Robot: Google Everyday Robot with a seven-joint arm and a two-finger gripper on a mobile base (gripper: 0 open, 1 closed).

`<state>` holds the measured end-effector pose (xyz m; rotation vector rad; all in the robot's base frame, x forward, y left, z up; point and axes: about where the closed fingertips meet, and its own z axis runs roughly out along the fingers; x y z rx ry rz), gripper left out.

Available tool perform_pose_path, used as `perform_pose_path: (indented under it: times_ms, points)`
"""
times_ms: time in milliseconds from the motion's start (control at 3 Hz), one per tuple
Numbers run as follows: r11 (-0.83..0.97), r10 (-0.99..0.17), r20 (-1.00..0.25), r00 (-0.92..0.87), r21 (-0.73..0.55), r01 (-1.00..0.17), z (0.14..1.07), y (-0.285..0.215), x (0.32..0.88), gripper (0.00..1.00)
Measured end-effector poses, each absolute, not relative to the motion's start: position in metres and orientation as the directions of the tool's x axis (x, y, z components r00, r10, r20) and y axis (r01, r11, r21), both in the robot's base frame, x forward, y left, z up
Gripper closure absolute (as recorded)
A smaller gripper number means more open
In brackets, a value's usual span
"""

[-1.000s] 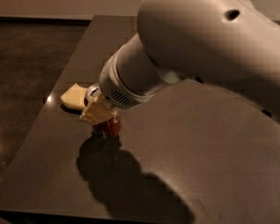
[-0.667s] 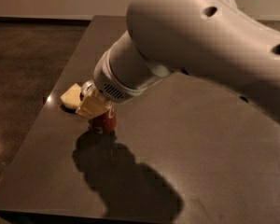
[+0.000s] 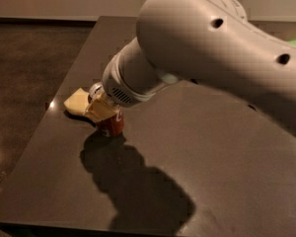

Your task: Move coke can near sponge

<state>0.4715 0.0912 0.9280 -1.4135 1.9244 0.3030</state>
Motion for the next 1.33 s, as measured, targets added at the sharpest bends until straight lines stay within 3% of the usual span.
perform_pose_path:
  times_ms: [667, 1000, 1333]
  points:
    - [0.370, -0.735, -0.664, -0.136, -0.225, -0.901, 0.9164, 0.0867, 0.4824, 0.13]
    - [0.368, -0.736, -0.664, -0.132, -0.229, -0.901, 0.9186, 0.0880, 0.4808, 0.00]
    - [0.368, -0.736, -0.664, -0.132, -0.229, -0.901, 0.9186, 0.0881, 0.4808, 0.00]
